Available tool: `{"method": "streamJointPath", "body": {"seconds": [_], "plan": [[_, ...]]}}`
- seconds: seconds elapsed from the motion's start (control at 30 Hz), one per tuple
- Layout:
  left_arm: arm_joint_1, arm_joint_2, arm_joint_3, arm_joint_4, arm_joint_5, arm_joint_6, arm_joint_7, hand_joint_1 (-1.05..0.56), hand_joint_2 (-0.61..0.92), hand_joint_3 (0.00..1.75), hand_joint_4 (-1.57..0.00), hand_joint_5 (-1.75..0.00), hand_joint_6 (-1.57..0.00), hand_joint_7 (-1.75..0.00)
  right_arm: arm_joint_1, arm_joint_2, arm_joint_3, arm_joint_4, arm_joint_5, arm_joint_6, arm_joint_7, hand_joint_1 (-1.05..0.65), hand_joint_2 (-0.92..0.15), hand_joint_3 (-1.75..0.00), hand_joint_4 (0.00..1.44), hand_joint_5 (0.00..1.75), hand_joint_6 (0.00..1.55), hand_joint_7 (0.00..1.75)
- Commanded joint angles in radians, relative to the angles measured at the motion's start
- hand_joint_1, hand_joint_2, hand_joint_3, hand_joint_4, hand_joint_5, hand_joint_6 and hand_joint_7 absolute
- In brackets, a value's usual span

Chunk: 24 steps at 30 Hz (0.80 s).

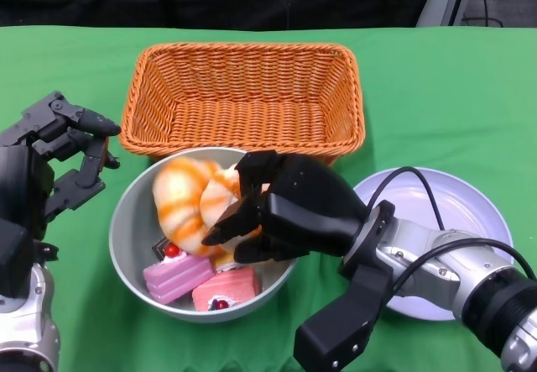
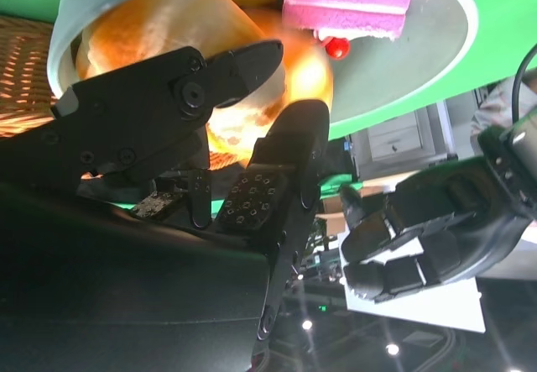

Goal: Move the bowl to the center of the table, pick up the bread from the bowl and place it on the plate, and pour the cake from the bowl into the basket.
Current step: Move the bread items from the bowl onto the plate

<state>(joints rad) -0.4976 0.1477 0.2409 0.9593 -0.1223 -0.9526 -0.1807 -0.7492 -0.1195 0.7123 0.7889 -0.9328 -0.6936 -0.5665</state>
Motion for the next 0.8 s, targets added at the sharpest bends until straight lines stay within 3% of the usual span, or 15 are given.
{"method": "streamJointPath", "body": {"seconds": [0.03,0.2,0.8], "plan": [[-0.008,0.021,0.008,0.001,-0.017,0.007,-0.01,-0.12,0.74,0.76,-0.83,-1.5,-0.86,-1.13,0.008,-0.016,-0.023,-0.012,0.027,-0.017,-0.004,-0.19,-0.86,0.0,0.62,1.52,0.81,0.84],[-0.012,0.026,0.009,0.016,-0.019,0.001,-0.023,-0.12,0.75,0.75,-0.83,-1.5,-0.85,-1.12,0.012,-0.018,-0.038,-0.024,0.032,-0.022,0.0,-0.2,-0.83,0.0,0.63,1.52,0.76,0.96],[-0.016,0.028,0.01,0.025,-0.025,0.006,-0.026,-0.12,0.79,0.68,-0.83,-1.49,-0.85,-1.12,0.058,-0.054,-0.096,-0.135,0.1,-0.049,0.085,-0.18,-0.85,0.0,0.65,1.43,0.75,0.91]]}}
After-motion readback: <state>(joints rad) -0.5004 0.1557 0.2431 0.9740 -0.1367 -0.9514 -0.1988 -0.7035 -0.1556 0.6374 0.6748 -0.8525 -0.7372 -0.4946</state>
